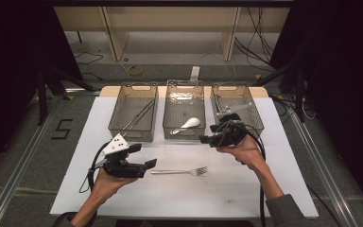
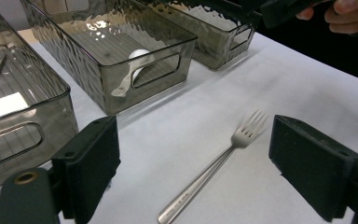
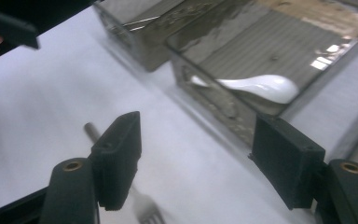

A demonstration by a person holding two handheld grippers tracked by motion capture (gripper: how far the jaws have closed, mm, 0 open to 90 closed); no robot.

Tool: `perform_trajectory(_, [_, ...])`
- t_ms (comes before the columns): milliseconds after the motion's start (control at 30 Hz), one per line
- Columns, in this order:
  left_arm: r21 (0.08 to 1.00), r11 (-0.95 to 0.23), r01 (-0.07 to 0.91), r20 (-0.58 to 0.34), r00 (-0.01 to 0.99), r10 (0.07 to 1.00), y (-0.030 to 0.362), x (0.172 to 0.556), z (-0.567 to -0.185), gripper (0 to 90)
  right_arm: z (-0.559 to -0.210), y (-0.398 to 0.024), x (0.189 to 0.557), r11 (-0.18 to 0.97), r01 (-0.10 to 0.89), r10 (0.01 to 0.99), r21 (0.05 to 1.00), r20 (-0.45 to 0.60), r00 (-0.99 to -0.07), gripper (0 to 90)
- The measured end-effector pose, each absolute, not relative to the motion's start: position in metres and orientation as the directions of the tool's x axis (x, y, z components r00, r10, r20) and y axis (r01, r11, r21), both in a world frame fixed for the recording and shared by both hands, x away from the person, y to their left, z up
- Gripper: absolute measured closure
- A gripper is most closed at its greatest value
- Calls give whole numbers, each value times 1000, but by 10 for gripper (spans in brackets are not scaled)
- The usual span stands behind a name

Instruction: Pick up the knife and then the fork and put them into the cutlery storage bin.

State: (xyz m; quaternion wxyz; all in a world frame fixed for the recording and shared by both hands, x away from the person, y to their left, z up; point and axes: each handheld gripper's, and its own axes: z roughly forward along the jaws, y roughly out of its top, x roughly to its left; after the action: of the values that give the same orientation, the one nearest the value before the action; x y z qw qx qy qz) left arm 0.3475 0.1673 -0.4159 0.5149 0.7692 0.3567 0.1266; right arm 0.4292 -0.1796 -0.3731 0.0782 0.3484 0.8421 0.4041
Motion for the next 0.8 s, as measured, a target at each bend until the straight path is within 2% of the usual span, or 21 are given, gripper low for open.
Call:
perform_trajectory(533, [887,-212,410,-166,711,683,168,347,-415,154,-401,-130,410,586,471,540,660,116,-834,333])
perform_trajectory(800, [890,-209,406,-163,709,686,169,346,-415,153,-420,-109,409,646,455,498,612,114,-860,372])
